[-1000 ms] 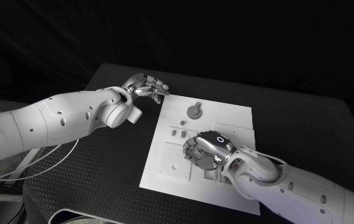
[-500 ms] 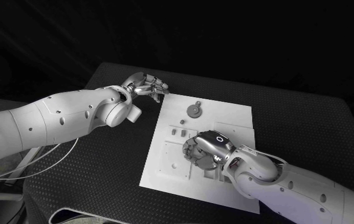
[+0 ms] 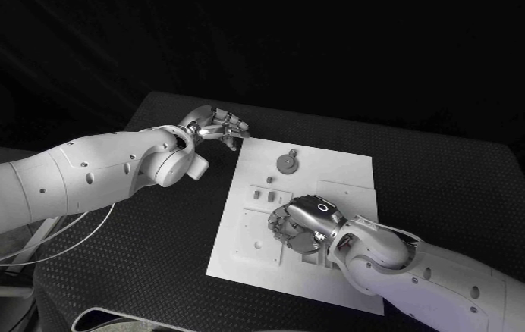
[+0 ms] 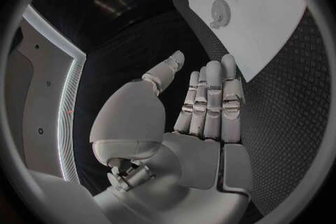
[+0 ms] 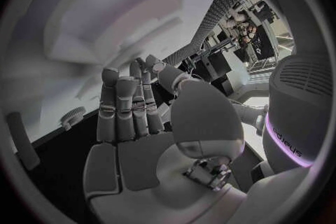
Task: Assemble the parts on the task board
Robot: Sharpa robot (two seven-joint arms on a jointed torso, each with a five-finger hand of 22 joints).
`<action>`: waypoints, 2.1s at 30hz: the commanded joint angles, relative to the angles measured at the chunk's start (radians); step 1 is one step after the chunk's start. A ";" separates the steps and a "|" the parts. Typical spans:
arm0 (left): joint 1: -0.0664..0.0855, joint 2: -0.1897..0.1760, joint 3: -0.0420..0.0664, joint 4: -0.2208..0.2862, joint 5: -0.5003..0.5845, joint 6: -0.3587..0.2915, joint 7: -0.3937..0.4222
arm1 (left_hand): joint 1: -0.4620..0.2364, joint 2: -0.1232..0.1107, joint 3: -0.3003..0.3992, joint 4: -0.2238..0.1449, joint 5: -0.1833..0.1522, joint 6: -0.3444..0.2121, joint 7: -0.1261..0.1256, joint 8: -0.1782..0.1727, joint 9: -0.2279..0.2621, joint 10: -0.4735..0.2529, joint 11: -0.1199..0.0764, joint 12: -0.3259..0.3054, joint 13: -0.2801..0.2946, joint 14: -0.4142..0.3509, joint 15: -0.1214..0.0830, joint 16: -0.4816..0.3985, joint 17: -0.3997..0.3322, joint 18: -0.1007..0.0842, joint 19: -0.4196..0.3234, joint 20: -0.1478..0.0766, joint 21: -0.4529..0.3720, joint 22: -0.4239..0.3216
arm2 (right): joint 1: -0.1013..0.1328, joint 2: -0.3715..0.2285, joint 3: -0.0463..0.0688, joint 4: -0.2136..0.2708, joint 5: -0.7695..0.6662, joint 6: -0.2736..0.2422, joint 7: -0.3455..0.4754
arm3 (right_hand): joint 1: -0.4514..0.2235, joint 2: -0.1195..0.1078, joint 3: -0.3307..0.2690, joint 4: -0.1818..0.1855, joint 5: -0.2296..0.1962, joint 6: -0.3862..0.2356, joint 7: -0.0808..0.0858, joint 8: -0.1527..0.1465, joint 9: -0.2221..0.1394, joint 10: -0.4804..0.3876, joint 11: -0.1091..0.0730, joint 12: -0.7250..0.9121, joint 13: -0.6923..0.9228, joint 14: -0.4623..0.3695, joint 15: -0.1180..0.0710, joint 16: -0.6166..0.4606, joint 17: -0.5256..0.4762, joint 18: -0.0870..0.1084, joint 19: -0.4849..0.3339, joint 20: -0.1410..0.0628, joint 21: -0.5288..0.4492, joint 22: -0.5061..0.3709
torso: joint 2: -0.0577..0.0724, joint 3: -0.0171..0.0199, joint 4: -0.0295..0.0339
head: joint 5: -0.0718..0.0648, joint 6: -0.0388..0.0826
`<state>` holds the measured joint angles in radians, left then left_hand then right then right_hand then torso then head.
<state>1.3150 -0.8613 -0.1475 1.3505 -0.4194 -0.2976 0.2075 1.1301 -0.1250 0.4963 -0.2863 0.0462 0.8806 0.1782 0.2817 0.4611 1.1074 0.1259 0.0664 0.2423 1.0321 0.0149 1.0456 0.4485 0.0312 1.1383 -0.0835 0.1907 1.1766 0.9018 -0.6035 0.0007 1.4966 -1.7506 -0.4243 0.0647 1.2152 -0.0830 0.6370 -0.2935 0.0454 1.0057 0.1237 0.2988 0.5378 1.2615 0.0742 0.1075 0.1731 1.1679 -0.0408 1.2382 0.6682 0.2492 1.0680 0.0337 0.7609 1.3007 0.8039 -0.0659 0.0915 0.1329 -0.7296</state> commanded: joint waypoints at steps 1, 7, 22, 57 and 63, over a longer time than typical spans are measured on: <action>0.002 0.001 0.001 0.003 0.006 0.012 0.004 | -0.002 0.005 -0.007 -0.002 0.004 -0.005 0.000 0.004 -0.001 -0.006 0.000 0.004 -0.002 0.004 0.000 -0.005 0.001 0.036 0.009 0.000 -0.007 -0.002 | -0.008 -0.002 -0.007 -0.012 0.028 0.029 -0.006 | -0.017 -0.017 -0.008 0.002 0.003 -0.037 0.015 -0.020 -0.009 -0.031 0.012 -0.020 -0.008 -0.004 0.014 -0.001 0.002 0.013 -0.007 0.003 -0.007 0.002 | 0.000 0.0000 -0.0007 | -0.001 0.001; 0.002 0.000 0.001 0.002 0.006 0.011 0.004 | -0.002 0.004 -0.007 -0.002 0.004 -0.005 0.000 0.004 -0.001 -0.007 0.001 0.004 -0.002 0.004 0.000 -0.005 0.001 0.036 0.009 0.000 -0.007 -0.002 | -0.008 -0.009 -0.007 -0.013 0.062 -0.015 0.005 | -0.017 -0.054 -0.010 0.003 0.003 -0.101 0.045 -0.054 -0.025 -0.068 0.030 -0.042 -0.018 -0.029 0.033 -0.003 0.006 0.012 -0.025 0.013 -0.014 0.007 | 0.000 0.0010 0.0004 | -0.004 0.002; 0.002 0.001 0.001 -0.001 0.006 0.011 0.004 | -0.002 0.004 -0.008 -0.002 0.004 -0.005 0.000 0.004 -0.001 -0.008 0.001 0.003 -0.003 0.004 0.000 -0.006 0.001 0.036 0.009 0.000 -0.008 -0.002 | -0.008 -0.024 -0.007 0.014 0.096 -0.057 0.022 | -0.017 -0.073 -0.012 0.004 0.003 -0.116 0.054 -0.059 -0.030 -0.088 0.039 -0.042 -0.023 -0.039 0.041 0.003 0.012 0.013 -0.030 0.018 -0.014 0.013 | 0.000 0.0025 -0.0013 | -0.008 0.006; 0.002 0.002 0.001 0.001 0.006 0.017 0.001 | -0.002 0.005 -0.009 -0.001 0.004 -0.004 0.000 0.005 -0.002 -0.008 0.001 0.004 -0.005 0.005 0.000 -0.006 0.002 0.037 0.010 0.000 -0.009 -0.002 | -0.007 -0.003 -0.007 0.013 0.039 -0.131 -0.071 | -0.078 -0.097 -0.013 0.029 0.003 -0.076 0.031 -0.018 -0.014 -0.020 0.007 0.008 0.037 -0.018 0.011 0.065 0.032 0.013 0.002 -0.001 0.032 0.028 | 0.000 0.0011 -0.0004 | -0.015 0.004; 0.002 0.001 0.001 0.001 0.006 0.017 0.001 | -0.002 0.004 -0.010 -0.001 0.004 -0.004 0.000 0.005 -0.002 -0.008 0.001 0.004 -0.005 0.005 0.000 -0.007 0.002 0.037 0.010 0.000 -0.010 -0.002 | -0.007 -0.004 -0.007 0.013 0.034 -0.132 -0.078 | -0.080 -0.097 -0.013 0.030 0.003 -0.075 0.030 -0.016 -0.013 -0.019 0.006 0.009 0.042 -0.017 0.010 0.066 0.031 0.013 0.002 -0.002 0.034 0.027 | 0.000 0.0012 0.0004 | -0.015 0.003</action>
<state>1.3158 -0.8609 -0.1475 1.3491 -0.4192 -0.2941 0.2033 1.1302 -0.1250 0.4935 -0.2891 0.0462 0.8806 0.1782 0.2816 0.4611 1.1055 0.1277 0.0664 0.2388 1.0320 0.0150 1.0456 0.4498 0.0311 1.1382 -0.0835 0.1868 1.1759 0.8966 -0.6069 -0.0048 1.5099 -1.6998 -0.5449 -0.0010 1.1437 -0.1802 0.6245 -0.2682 0.0464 0.9237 0.1526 0.2762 0.5236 1.2370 0.0785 0.1131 0.2138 1.1505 -0.0233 1.2992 0.7007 0.2477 1.0705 0.0361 0.7894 1.3076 0.8042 -0.0648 0.0915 0.1179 -0.7261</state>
